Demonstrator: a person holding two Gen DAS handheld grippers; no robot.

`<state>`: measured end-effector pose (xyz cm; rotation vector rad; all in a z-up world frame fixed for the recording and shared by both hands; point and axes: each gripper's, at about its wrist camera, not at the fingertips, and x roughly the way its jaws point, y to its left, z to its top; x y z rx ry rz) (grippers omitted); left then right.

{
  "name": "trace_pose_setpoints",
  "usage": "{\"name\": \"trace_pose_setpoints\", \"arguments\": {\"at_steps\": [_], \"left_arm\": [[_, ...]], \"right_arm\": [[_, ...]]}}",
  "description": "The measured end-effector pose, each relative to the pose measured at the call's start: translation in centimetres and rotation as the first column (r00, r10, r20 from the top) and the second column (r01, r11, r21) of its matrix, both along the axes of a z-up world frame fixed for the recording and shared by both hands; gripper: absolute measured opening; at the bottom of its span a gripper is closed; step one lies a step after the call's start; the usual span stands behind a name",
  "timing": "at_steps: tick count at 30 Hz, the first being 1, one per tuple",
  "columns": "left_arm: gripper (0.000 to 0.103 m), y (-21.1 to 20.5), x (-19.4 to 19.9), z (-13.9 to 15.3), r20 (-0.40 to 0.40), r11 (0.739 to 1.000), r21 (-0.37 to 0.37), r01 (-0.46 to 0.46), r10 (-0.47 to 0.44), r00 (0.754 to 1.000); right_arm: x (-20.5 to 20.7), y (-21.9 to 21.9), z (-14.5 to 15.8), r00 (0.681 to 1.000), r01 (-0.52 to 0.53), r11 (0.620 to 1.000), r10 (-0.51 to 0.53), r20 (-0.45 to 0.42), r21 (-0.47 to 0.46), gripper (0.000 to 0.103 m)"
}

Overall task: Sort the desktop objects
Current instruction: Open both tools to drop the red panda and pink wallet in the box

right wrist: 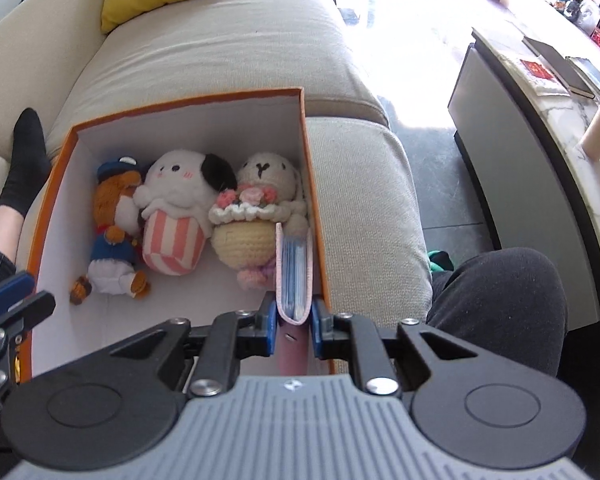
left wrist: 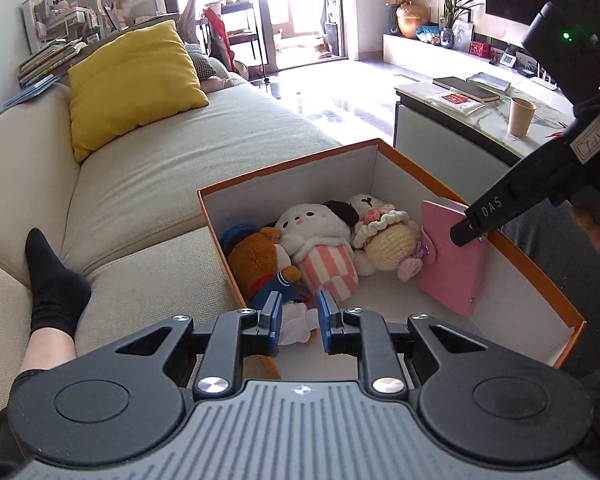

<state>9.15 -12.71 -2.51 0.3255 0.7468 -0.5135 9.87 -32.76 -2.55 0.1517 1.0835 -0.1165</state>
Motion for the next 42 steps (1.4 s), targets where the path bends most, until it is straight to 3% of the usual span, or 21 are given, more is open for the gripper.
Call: {"name": "trace_pose_setpoints", "arguments": {"at_steps": [7, 16, 20, 23, 25, 27, 33, 42], "left_arm": [[0.022, 0.9, 0.0, -0.2, -0.011, 0.999, -0.029, -0.026, 0.026, 1.000], [0.022, 1.3, -0.3, -0.2, -0.017, 0.998, -0.041, -0.042, 0.042, 0.999], [0.022, 1.5, -0.5, -0.1, -0.022, 0.998, -0.043, -0.049, 0.048, 0.999], [0.022, 1.6, -0.8, 0.0, -0.021, 0.997, -0.049, -0.051, 0.050, 0.999], [0.022, 1.8, -0.9, 0.1, -0.016, 0.997, -0.054, -0.054, 0.053, 0.998], [0.022, 2.1, -1.0, 0.2, -0.015, 0.997, -0.057, -0.060, 0.059, 0.998], [0.022, 2.4, -1.3, 0.3, -0.012, 0.996, -0.054, -0.074, 0.073, 0.997], [0.022, 2.8, -1.2, 0.6, -0.015, 0.993, -0.060, -0.100, 0.099, 0.995]], "right_arm": [[0.1, 1.1, -0.9, 1.000, -0.018, 0.999, 0.018, 0.006, -0.050, 0.018], [-0.6, 1.2, -1.1, 0.996, -0.061, 0.998, 0.059, -0.067, -0.030, 0.019], [-1.0, 1.4, -0.5, 0.995, -0.093, 0.994, 0.090, -0.050, -0.049, 0.036], [-0.8, 1.3, -0.4, 0.993, -0.104, 0.993, 0.100, -0.059, -0.051, 0.034], [-0.7, 1.3, -0.5, 0.993, -0.109, 0.992, 0.105, -0.060, -0.069, 0.021], [-0.7, 1.1, -0.5, 0.994, -0.105, 0.992, 0.101, -0.046, -0.075, 0.018], [0.2, 0.6, -0.3, 0.996, -0.087, 0.993, 0.087, 0.002, -0.074, 0.016], [0.5, 0.8, -0.4, 0.993, -0.120, 0.989, 0.119, -0.023, -0.081, 0.019]]}}
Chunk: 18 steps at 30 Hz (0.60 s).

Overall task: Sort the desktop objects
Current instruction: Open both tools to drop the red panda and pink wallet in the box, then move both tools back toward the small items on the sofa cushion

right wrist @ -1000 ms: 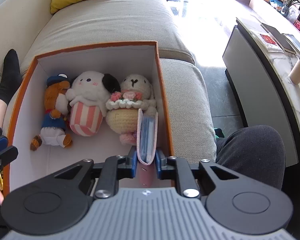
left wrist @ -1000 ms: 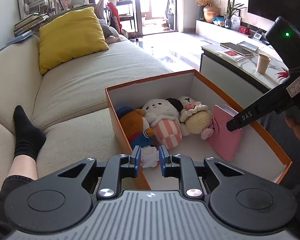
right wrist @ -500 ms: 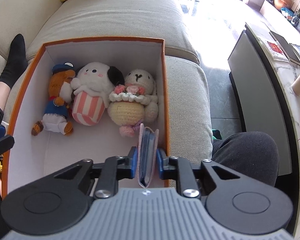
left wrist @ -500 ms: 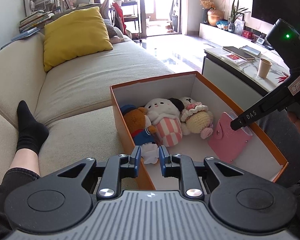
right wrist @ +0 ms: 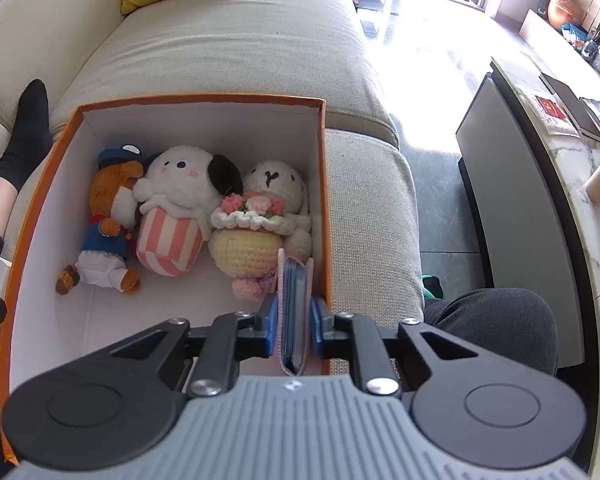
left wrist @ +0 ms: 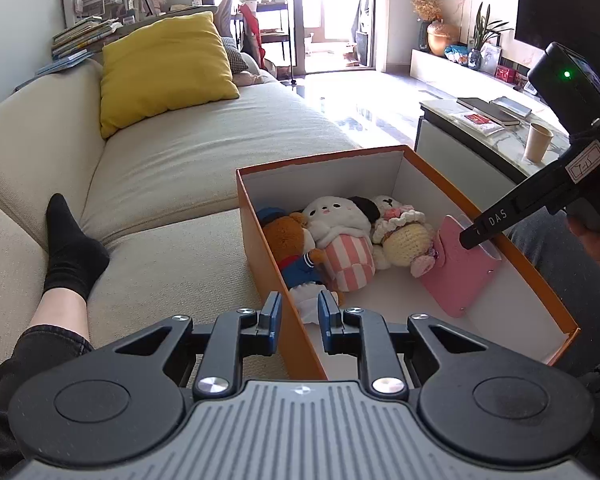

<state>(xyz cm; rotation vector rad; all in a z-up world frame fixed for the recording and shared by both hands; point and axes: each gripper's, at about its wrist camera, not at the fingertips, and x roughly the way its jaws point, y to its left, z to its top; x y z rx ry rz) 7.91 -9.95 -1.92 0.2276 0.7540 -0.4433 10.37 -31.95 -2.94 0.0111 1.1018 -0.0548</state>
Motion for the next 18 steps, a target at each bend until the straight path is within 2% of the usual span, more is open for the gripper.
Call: {"name": "trace_pose_setpoints", "arguments": {"at_steps": [7, 10, 12, 18], "left_arm": [[0.022, 0.8, -0.4, 0.5, -0.002, 0.999, -0.013, -0.042, 0.042, 0.999], [0.022, 1.3, -0.7, 0.9, -0.002, 0.998, -0.032, -0.059, 0.059, 0.998], [0.022, 1.7, -0.9, 1.2, 0.000, 0.996, -0.048, -0.071, 0.071, 0.997], [0.022, 3.1, -1.5, 2.1, 0.007, 0.989, -0.086, -0.118, 0.119, 0.993]], "right_arm": [[-0.8, 0.5, 1.3, 0.997, -0.052, 0.998, 0.055, 0.054, -0.043, 0.021], [-1.3, 0.5, 2.2, 0.995, -0.058, 0.997, 0.062, 0.080, -0.057, 0.027], [-2.0, 0.6, 3.0, 0.990, -0.066, 0.994, 0.076, 0.117, -0.089, 0.036], [-3.8, 0.8, 4.9, 0.966, -0.116, 0.989, 0.134, 0.220, -0.094, 0.037]]}}
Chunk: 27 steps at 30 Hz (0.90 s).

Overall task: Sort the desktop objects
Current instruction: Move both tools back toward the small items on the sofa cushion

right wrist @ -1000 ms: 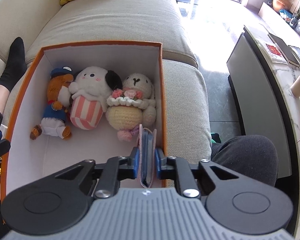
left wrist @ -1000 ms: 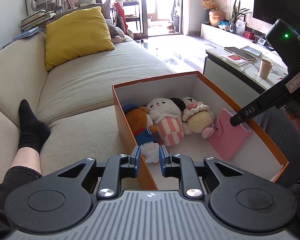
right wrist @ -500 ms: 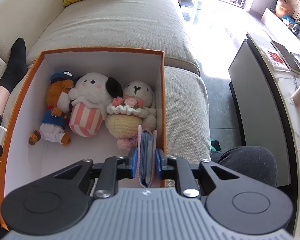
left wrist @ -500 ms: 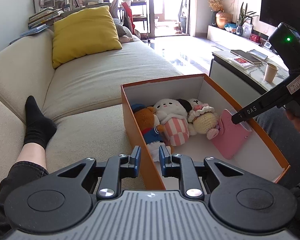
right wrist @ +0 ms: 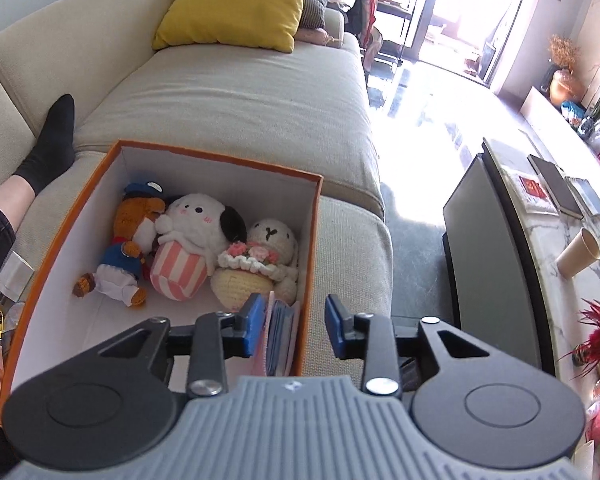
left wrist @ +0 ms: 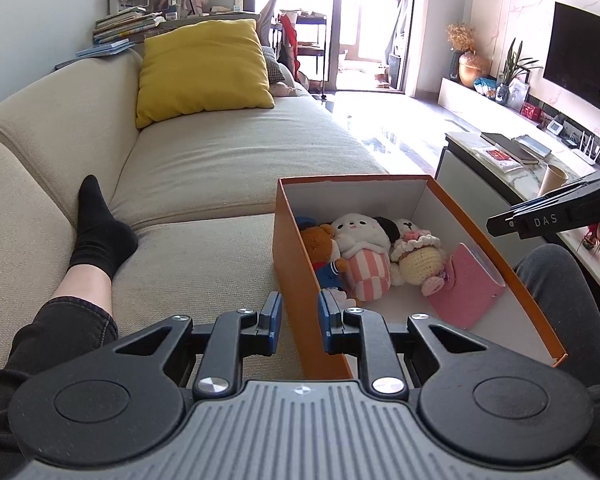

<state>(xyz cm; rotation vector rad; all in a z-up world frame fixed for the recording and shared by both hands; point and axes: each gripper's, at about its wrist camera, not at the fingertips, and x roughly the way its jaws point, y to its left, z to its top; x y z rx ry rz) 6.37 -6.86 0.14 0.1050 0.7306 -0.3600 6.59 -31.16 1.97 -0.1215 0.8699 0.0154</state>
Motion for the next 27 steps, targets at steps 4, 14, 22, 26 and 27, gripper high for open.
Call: {"name": "trace_pose_setpoints", "arguments": {"at_steps": [4, 14, 22, 26, 27], "left_arm": [[0.022, 1.3, -0.5, 0.5, 0.002, 0.999, -0.030, -0.036, 0.036, 0.999], [0.022, 5.3, -2.0, 0.9, -0.001, 0.985, -0.045, -0.166, 0.166, 0.986], [0.023, 8.7, -3.3, 1.1, -0.013, 0.968, -0.029, -0.248, 0.248, 0.969], [0.022, 10.3, -3.4, 0.9, -0.053, 0.962, -0.020, -0.273, 0.272, 0.961], [0.022, 10.7, -3.4, 0.8, -0.066, 0.961, -0.016, -0.276, 0.274, 0.959]], "right_arm": [[-1.1, 1.6, 0.8, 0.991, -0.106, 0.993, 0.101, 0.087, 0.055, 0.048], [-1.5, 9.4, 0.9, 0.926, -0.366, 0.925, 0.352, 0.139, 0.098, 0.055], [-1.3, 15.4, 0.3, 0.849, -0.528, 0.841, 0.520, 0.090, 0.120, 0.055], [-0.8, 17.5, -0.4, 0.811, -0.584, 0.801, 0.584, 0.037, 0.131, 0.055], [-0.6, 18.0, -0.6, 0.801, -0.595, 0.792, 0.599, 0.019, 0.133, 0.055]]}}
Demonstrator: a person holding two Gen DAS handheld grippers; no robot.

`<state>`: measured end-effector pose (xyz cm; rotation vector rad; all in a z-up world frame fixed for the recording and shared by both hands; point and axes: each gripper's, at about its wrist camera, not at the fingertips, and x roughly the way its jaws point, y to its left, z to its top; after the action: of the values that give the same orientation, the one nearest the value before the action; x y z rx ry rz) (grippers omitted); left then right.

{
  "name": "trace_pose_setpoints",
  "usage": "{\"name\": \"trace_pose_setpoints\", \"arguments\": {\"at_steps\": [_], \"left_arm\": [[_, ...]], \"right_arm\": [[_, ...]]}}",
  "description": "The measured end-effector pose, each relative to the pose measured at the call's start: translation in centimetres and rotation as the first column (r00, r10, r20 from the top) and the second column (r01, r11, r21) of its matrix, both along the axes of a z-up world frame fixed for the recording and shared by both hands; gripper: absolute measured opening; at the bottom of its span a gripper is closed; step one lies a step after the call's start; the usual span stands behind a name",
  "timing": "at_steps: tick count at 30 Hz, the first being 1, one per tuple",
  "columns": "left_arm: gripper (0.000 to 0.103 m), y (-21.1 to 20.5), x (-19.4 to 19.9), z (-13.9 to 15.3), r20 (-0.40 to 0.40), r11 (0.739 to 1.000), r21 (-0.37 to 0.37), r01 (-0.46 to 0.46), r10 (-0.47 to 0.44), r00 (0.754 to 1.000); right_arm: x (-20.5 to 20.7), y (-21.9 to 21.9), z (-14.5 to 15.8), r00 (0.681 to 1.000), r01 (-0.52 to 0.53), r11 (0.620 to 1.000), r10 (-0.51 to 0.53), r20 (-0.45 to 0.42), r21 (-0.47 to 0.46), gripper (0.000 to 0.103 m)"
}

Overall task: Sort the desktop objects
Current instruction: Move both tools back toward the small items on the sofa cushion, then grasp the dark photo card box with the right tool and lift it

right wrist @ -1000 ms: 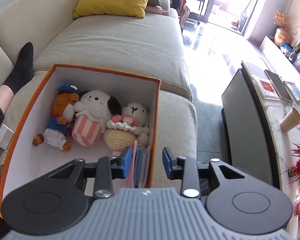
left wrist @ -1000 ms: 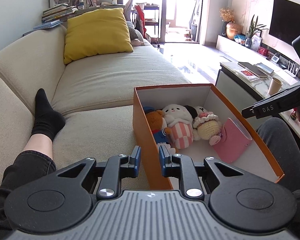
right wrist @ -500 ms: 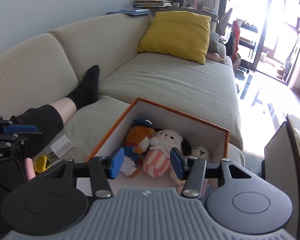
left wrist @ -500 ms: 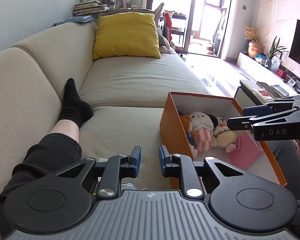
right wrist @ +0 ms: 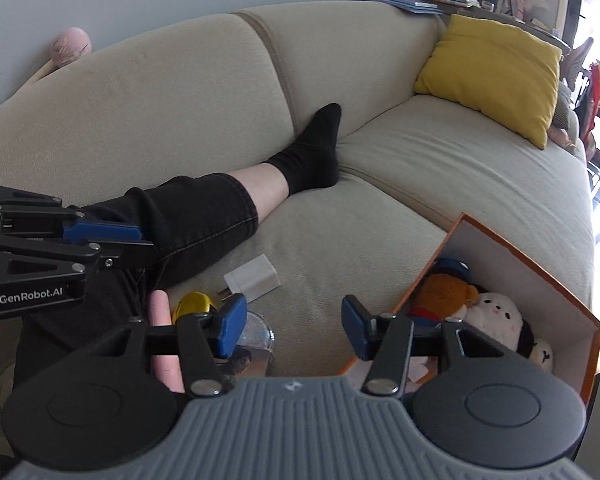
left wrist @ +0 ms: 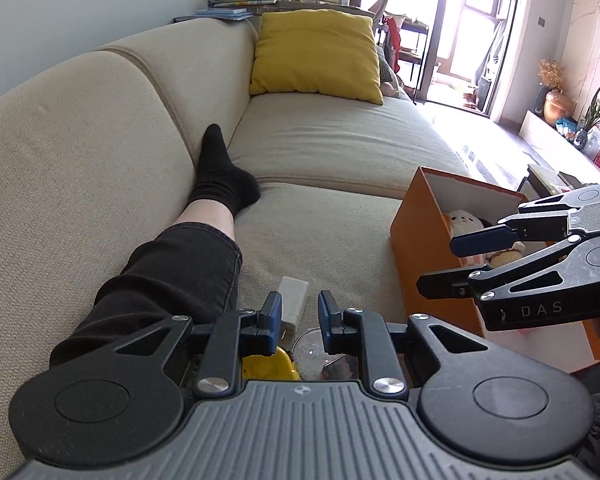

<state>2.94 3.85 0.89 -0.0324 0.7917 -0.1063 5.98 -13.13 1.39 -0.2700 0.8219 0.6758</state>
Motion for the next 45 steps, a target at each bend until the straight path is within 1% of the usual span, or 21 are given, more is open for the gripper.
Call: {"name": "trace_pose_setpoints", "arguments": {"at_steps": [2, 4, 6, 10, 13, 16, 19, 22, 25, 28, 29, 31, 33, 36, 38, 39, 40, 42, 45], "left_arm": [[0.023, 0.6, -0.2, -0.4, -0.025, 1.000, -0.005, 0.002, -0.002, 1.000], [0.022, 1.5, -0.3, -0.9, -0.055, 1.000, -0.024, -0.001, -0.001, 0.998], [0.023, 2.1, -0.5, -1.5, -0.077, 0.999, -0.034, -0.003, 0.000, 0.997], [0.022, 2.7, -0.1, -2.7, -0.131, 0.999, -0.045, -0.001, -0.005, 0.991], [0.023, 2.3, 0.3, -3.6, -0.167, 0.999, -0.040, 0.023, -0.029, 0.985], [0.023, 1.5, 0.6, -4.5, -0.205, 0.997, -0.041, 0.065, -0.072, 0.976], [0.023, 0.6, 0.7, -5.2, -0.247, 0.993, -0.055, 0.103, -0.113, 0.962], [0.023, -0.3, 0.7, -5.9, -0.283, 0.990, -0.047, 0.133, -0.140, 0.949], [0.023, -0.9, 1.0, -6.7, -0.303, 0.987, -0.038, 0.155, -0.159, 0.940], [0.023, -1.1, 1.3, -7.1, -0.313, 0.987, -0.018, 0.157, -0.154, 0.937], [0.023, -1.0, 1.4, -7.2, -0.315, 0.988, -0.021, 0.154, -0.153, 0.937], [0.023, -0.6, 1.4, -7.2, -0.316, 0.988, -0.032, 0.151, -0.153, 0.936], [0.023, -0.4, 1.4, -7.3, -0.317, 0.988, -0.038, 0.152, -0.156, 0.936], [0.023, -0.3, 1.7, -7.6, -0.322, 0.987, -0.051, 0.150, -0.159, 0.933], [0.023, -0.4, 1.7, -7.8, -0.324, 0.987, -0.056, 0.153, -0.163, 0.932], [0.023, -0.4, 1.7, -7.9, -0.326, 0.986, -0.059, 0.154, -0.164, 0.931], [0.023, -0.4, 1.7, -8.0, -0.327, 0.986, -0.062, 0.154, -0.165, 0.930], [0.023, -0.3, 1.6, -8.1, -0.328, 0.986, -0.066, 0.154, -0.167, 0.930], [0.023, -0.4, 1.6, -8.2, -0.329, 0.985, -0.075, 0.154, -0.170, 0.929]], "right_arm": [[0.4, 0.9, -0.5, 0.999, -0.038, 0.999, 0.037, -0.033, -0.017, 0.054], [0.7, 1.6, -0.9, 0.997, -0.062, 0.997, 0.059, -0.057, -0.038, 0.052], [1.2, 2.2, -1.5, 0.994, -0.081, 0.995, 0.076, -0.079, -0.058, 0.045], [2.0, 3.0, -2.5, 0.985, -0.127, 0.988, 0.115, -0.126, -0.089, 0.045], [2.7, 3.6, -3.4, 0.978, -0.152, 0.982, 0.133, -0.163, -0.114, 0.044], [3.2, 4.1, -4.5, 0.963, -0.178, 0.976, 0.146, -0.227, -0.129, 0.043], [3.5, 4.6, -5.6, 0.940, -0.207, 0.968, 0.156, -0.303, -0.142, 0.043], [4.0, 5.3, -6.6, 0.923, -0.227, 0.958, 0.154, -0.354, -0.176, 0.043], [4.4, 6.1, -7.6, 0.906, -0.251, 0.946, 0.155, -0.394, -0.204, 0.044], [5.0, 6.9, -8.8, 0.886, -0.256, 0.934, 0.125, -0.446, -0.249, 0.046], [5.2, 7.0, -9.2, 0.881, -0.256, 0.932, 0.116, -0.460, -0.256, 0.049], [5.5, 7.2, -9.7, 0.873, -0.249, 0.931, 0.097, -0.477, -0.267, 0.050], [6.1, 7.3, -10.2, 0.856, -0.238, 0.939, 0.082, -0.511, -0.249, 0.058], [6.6, 7.2, -10.9, 0.822, -0.217, 0.952, 0.059, -0.567, -0.215, 0.060], [6.8, 7.0, -11.2, 0.806, -0.201, 0.960, 0.050, -0.589, -0.194, 0.061], [6.9, 6.9, -11.3, 0.801, -0.191, 0.964, 0.044, -0.597, -0.186, 0.060], [7.0, 6.7, -11.2, 0.804, -0.179, 0.967, 0.037, -0.594, -0.183, 0.059], [7.0, 6.4, -10.5, 0.816, -0.164, 0.970, 0.030, -0.578, -0.182, 0.048], [7.1, 5.7, -9.4, 0.831, -0.140, 0.977, 0.028, -0.556, -0.159, 0.034]]}}
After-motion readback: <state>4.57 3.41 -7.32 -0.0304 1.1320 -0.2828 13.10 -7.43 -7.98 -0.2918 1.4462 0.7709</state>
